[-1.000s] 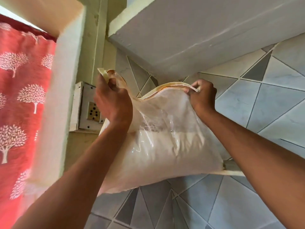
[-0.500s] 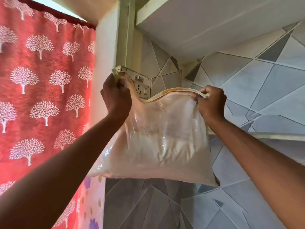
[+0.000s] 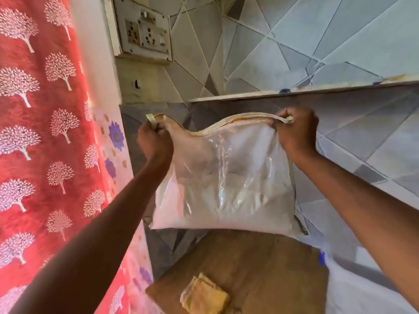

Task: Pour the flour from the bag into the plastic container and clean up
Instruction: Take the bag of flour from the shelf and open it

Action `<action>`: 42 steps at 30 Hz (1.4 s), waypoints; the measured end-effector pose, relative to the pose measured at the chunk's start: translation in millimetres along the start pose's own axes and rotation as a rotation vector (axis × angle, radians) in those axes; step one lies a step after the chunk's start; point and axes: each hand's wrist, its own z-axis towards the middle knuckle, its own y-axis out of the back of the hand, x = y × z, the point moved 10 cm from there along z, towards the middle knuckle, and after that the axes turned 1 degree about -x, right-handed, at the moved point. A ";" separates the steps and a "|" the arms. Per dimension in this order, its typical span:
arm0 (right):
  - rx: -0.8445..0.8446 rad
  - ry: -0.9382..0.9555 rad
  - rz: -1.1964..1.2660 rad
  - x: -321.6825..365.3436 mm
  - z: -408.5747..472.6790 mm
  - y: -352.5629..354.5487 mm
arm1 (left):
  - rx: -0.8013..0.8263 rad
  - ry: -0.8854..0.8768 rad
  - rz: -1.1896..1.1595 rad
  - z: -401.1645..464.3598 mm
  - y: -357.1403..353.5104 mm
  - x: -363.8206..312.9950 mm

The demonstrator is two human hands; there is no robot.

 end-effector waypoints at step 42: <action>0.716 -0.725 -0.521 -386.5 -188.7 -106.6 | 0.708 0.474 -0.051 -187.2 -270.6 409.2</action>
